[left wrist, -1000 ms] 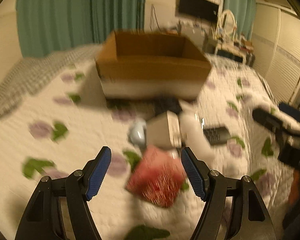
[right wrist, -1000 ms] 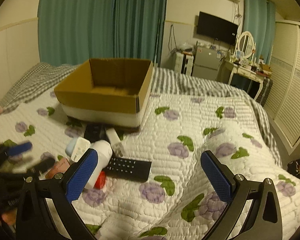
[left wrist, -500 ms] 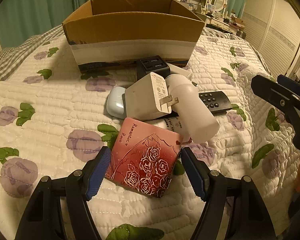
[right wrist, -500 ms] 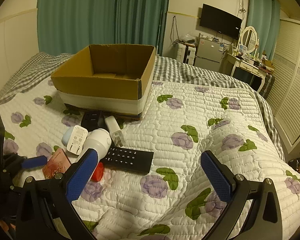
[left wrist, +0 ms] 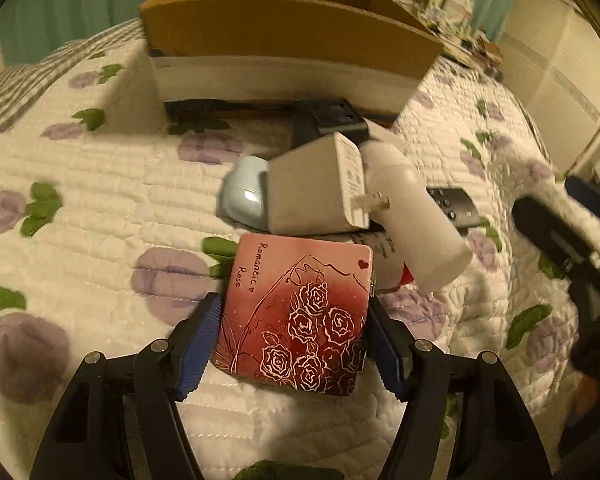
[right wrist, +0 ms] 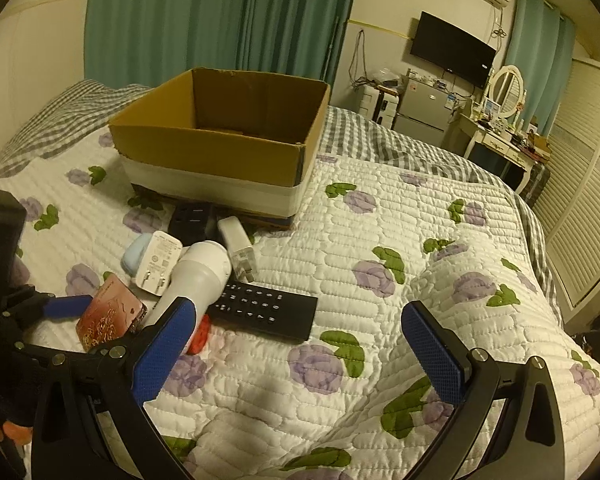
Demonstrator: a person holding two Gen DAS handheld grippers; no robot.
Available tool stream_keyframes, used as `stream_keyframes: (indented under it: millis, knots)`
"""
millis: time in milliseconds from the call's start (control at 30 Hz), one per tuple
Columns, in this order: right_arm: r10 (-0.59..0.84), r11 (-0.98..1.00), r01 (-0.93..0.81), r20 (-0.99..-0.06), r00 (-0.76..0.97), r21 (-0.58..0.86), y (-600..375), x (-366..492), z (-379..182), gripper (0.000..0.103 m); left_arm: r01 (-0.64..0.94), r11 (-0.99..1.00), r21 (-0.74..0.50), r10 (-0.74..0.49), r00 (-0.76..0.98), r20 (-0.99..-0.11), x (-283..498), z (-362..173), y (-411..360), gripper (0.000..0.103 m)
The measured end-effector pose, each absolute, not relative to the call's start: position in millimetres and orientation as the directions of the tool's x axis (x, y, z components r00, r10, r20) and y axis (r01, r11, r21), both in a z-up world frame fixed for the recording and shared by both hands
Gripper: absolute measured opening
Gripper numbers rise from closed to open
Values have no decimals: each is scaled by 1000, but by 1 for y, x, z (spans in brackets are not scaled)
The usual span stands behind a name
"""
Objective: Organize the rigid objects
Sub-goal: 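Grasp the red rose card box with left tool while right tool grasps white bottle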
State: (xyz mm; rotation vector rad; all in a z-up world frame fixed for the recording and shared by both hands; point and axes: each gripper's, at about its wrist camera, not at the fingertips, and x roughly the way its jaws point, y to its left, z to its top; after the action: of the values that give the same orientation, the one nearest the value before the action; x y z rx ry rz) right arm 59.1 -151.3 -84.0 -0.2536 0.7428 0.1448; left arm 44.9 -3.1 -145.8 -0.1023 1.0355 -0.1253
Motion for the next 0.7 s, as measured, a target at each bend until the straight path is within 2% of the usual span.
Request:
stream_keyframes:
  millis: [100,133,167,267,333,367,467,567,700]
  knots:
    - [61,954,-246,-697,714,-169,-143,63,-86,103,-4,991,-135,-112,538,-835,39,-136,11,68]
    - [70,951,-261,-706,705,-166,-137,65,-88,103,-28,991,-128,-90,559,-824,37,-130,16,58]
    - [77,947,-275,-713,696,-165,-133,67,-90,101,-36,990,-135,-89,579,-810,35,-125,20,34]
    - [97,938,-309,-740,665,-155,-120,74,-99,93,-59,989,-138,-70,633,-771,32,-112,30,33]
    - [116,935,-329,-767,631,-129,-114,81,-108,84,-42,988,-148,-91,620,-779,35,-114,33,33]
    - [130,934,-339,-780,612,-111,-111,85,-112,76,-35,987,-156,-103,610,-786,37,-117,32,33]
    - [128,927,-356,-798,589,-115,-101,91,-121,65,-34,989,-146,-97,598,-795,39,-120,31,33]
    - [102,918,-370,-814,572,-145,-91,98,-134,47,-65,988,-143,-79,581,-810,41,-124,37,33]
    - [110,918,-371,-812,573,-137,-90,103,-139,41,-79,988,-132,-66,557,-828,43,-132,38,31]
